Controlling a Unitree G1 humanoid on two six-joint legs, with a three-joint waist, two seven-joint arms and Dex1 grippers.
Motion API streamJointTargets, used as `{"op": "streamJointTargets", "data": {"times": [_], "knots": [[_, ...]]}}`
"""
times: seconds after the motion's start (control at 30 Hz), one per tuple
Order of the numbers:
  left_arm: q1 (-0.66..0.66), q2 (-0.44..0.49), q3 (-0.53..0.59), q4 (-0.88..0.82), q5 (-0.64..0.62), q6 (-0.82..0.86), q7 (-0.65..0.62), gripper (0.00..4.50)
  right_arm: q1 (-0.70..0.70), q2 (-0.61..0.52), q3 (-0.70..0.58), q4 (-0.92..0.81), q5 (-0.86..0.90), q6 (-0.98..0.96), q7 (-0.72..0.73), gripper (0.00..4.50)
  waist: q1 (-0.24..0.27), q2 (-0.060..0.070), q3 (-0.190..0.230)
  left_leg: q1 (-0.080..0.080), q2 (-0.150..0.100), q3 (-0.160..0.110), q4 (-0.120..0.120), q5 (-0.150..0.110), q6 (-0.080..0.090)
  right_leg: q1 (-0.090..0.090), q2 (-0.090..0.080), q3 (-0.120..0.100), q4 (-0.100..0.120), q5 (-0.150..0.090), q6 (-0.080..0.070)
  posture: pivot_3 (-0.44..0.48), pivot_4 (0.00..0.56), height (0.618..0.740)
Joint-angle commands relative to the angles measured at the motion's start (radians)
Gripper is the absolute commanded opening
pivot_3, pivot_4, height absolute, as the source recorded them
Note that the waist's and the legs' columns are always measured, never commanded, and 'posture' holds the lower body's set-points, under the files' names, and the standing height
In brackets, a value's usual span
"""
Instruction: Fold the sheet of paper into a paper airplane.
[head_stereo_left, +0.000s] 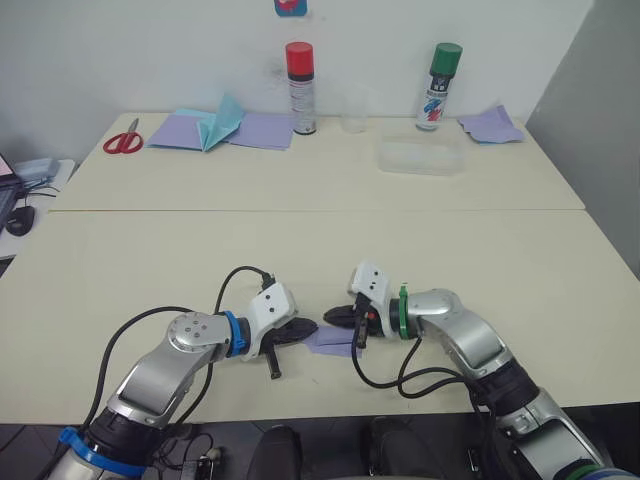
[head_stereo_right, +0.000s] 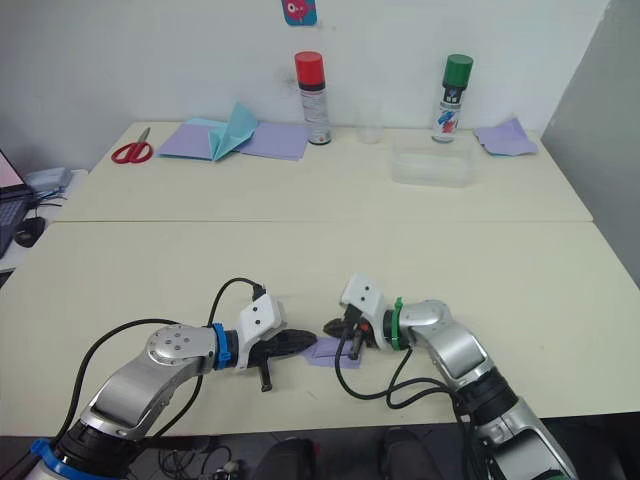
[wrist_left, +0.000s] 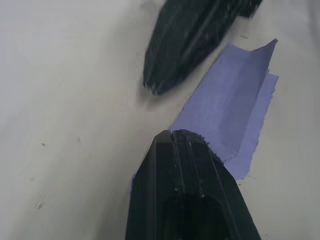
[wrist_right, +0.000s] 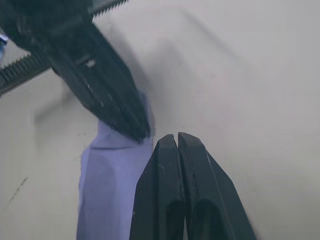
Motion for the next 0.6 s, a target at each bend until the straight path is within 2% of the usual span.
{"op": "streamJointTargets", "data": {"times": [0.03, 0.6], "knots": [[0.028, 0.024, -0.023, 0.053, 0.055, 0.027, 0.005, 0.00, 0.010, -0.011, 0.017, -0.032, -0.012, -0.014, 0.003, 0.10, 0.002, 0.000, 0.000, 0.000, 0.000, 0.000, 0.000, 0.000, 0.000, 0.000, 0.000, 0.000, 0.000, 0.000, 0.000, 0.000, 0.150, 0.740], [0.010, 0.032, -0.030, 0.076, 0.067, 0.013, -0.008, 0.00, 0.059, -0.143, 0.010, -0.045, -0.040, -0.032, 0.022, 0.10, 0.004, 0.001, -0.002, 0.002, 0.000, -0.001, 0.000, 0.000, 0.000, 0.001, 0.000, 0.000, 0.000, 0.000, 0.000, 0.000, 0.150, 0.740]]}}
